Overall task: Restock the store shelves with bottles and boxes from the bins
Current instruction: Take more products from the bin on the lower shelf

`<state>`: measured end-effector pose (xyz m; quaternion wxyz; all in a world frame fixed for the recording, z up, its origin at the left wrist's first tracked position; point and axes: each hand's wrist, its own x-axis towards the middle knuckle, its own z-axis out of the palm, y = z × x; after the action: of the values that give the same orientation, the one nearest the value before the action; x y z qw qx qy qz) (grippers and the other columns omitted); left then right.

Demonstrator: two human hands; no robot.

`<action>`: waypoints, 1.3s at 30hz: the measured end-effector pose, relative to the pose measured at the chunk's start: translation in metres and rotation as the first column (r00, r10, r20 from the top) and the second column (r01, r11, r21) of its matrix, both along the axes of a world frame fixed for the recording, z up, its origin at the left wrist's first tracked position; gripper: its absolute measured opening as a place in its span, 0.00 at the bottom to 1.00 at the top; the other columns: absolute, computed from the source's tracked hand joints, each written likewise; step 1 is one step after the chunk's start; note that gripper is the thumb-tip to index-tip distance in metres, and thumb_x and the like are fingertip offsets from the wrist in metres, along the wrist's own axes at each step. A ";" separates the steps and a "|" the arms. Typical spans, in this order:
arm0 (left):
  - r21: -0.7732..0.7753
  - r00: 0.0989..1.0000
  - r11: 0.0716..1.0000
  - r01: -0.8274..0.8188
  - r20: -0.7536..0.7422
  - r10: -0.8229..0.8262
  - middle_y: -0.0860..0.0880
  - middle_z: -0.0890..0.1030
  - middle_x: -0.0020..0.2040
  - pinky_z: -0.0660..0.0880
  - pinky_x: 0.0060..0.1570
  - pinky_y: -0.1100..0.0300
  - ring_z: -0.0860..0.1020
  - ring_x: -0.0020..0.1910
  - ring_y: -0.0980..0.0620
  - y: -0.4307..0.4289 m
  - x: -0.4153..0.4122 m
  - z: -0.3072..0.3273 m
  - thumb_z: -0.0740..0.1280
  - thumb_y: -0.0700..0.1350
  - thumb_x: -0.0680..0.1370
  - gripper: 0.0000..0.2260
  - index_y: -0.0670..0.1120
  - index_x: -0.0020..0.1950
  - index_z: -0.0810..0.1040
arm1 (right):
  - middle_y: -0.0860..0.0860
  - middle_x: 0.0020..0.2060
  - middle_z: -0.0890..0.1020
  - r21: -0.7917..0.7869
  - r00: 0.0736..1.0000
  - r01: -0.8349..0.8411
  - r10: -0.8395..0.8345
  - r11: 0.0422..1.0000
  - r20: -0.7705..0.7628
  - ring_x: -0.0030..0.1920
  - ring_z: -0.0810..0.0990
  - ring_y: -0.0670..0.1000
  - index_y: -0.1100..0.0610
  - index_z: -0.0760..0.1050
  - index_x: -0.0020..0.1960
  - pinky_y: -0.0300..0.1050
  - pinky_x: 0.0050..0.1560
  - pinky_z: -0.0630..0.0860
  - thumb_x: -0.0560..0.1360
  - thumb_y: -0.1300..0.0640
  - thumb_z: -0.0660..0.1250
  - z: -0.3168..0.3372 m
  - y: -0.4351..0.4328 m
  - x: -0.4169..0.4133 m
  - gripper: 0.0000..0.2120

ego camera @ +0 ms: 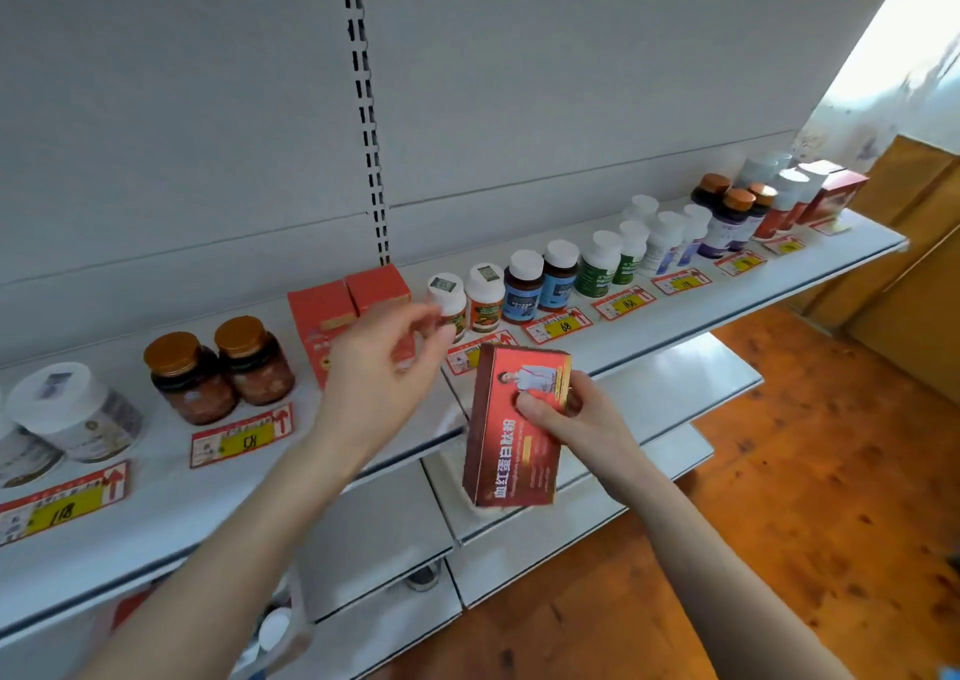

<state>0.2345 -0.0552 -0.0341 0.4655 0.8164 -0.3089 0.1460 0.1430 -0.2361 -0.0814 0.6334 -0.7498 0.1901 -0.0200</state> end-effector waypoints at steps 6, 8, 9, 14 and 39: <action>-0.013 0.873 0.985 0.172 -0.462 -0.158 0.57 0.76 0.50 0.75 0.50 0.63 0.77 0.50 0.60 -0.071 -0.054 -0.020 0.67 0.67 0.59 0.31 0.57 0.59 0.70 | 0.52 0.48 0.83 0.209 0.978 0.134 -0.164 0.969 0.133 0.46 0.83 0.49 0.55 0.72 0.56 0.42 0.47 0.81 0.64 0.46 0.69 0.025 -0.070 -0.014 0.24; 0.010 0.834 0.973 0.229 -0.517 -0.191 0.59 0.75 0.49 0.76 0.49 0.63 0.77 0.49 0.59 -0.106 -0.065 -0.019 0.73 0.65 0.60 0.34 0.56 0.60 0.67 | 0.52 0.48 0.83 0.209 0.972 0.146 -0.180 0.967 0.153 0.47 0.83 0.49 0.52 0.73 0.52 0.43 0.48 0.81 0.68 0.48 0.68 0.031 -0.102 -0.024 0.15; 0.005 0.832 0.972 0.237 -0.517 -0.200 0.59 0.75 0.48 0.76 0.47 0.63 0.78 0.47 0.58 -0.125 -0.070 -0.017 0.75 0.61 0.62 0.31 0.56 0.60 0.68 | 0.51 0.47 0.84 0.201 0.971 0.147 -0.181 0.968 0.159 0.47 0.83 0.49 0.52 0.73 0.52 0.43 0.48 0.81 0.70 0.49 0.67 0.033 -0.121 -0.030 0.13; -0.014 0.896 0.979 0.205 -0.400 -0.193 0.52 0.78 0.49 0.74 0.46 0.63 0.78 0.46 0.54 -0.223 -0.086 -0.011 0.71 0.44 0.72 0.16 0.48 0.58 0.73 | 0.48 0.46 0.82 0.147 0.962 0.207 -0.228 0.967 0.147 0.46 0.81 0.47 0.50 0.73 0.51 0.41 0.47 0.79 0.72 0.50 0.68 0.040 -0.221 -0.071 0.10; 0.075 0.862 0.883 0.464 -0.266 -0.431 0.47 0.72 0.62 0.67 0.66 0.49 0.71 0.64 0.46 -0.629 0.004 -0.011 0.66 0.43 0.73 0.23 0.40 0.67 0.71 | 0.51 0.54 0.78 -0.186 0.900 0.412 -0.367 0.892 0.235 0.56 0.78 0.50 0.51 0.75 0.55 0.42 0.51 0.80 0.75 0.53 0.65 0.043 -0.609 -0.054 0.09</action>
<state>0.2385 -0.6840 -0.0451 0.4638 0.7636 -0.4406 -0.0879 0.0893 -0.8448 -0.0379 0.5404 -0.7589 0.2709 -0.2421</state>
